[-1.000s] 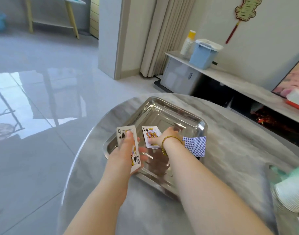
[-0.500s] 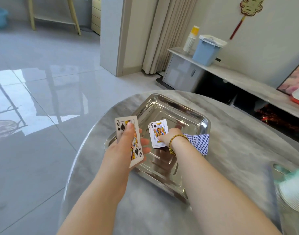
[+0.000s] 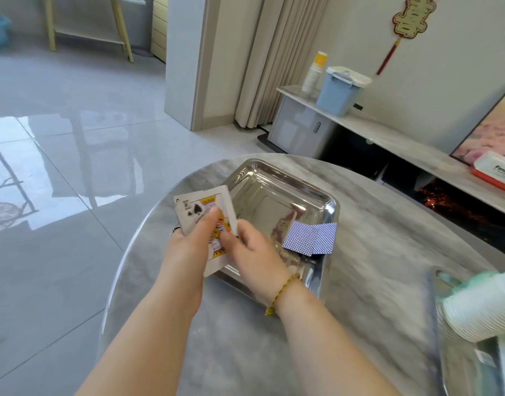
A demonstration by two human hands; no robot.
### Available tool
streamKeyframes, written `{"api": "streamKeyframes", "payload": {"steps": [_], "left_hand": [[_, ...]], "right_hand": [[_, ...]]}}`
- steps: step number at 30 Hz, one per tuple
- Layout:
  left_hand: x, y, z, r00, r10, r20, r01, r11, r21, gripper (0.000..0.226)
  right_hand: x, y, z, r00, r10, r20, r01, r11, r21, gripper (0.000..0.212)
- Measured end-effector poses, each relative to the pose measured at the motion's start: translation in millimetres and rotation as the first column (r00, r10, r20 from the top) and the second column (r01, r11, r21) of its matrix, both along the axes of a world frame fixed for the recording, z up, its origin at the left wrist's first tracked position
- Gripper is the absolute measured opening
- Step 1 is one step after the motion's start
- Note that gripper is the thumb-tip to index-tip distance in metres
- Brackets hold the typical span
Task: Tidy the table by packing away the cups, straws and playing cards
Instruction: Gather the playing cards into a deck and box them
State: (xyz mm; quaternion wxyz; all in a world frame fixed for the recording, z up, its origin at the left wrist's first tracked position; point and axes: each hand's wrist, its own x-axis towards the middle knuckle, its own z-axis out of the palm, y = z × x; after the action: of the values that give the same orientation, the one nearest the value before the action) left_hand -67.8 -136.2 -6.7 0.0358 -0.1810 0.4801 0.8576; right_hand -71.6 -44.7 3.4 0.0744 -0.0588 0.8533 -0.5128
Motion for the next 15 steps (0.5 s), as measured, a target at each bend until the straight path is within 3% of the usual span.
{"api": "streamKeyframes", "payload": {"steps": [2,4,10,12,15], "left_hand": [[1,1,-2,1.000,0.000,0.015,0.000,1.000,-0.004,0.014],[0,0,-6,0.999,0.037,0.032,-0.036,0.999,-0.025,0.007],[-2,-3,-9,0.999,0.034,-0.032,-0.035,0.998,-0.054,0.015],[-3,-6,-11,0.999,0.021,-0.041,-0.022,0.999,-0.040,0.015],[-4,-5,-11,0.999,-0.021,-0.044,0.019,0.999,-0.043,0.014]], "right_hand": [[0,-2,-1,0.996,0.035,-0.084,-0.010,0.962,0.273,0.031],[-1,-1,-3,0.984,0.098,-0.149,-0.023,0.898,0.440,0.031],[-16,26,-11,0.939,0.034,-0.342,0.138,0.874,0.465,0.022],[-29,51,-13,0.934,0.056,-0.353,0.189,0.760,0.622,0.028],[-44,91,-20,0.990,0.082,-0.116,0.066,0.460,0.885,0.053]]}}
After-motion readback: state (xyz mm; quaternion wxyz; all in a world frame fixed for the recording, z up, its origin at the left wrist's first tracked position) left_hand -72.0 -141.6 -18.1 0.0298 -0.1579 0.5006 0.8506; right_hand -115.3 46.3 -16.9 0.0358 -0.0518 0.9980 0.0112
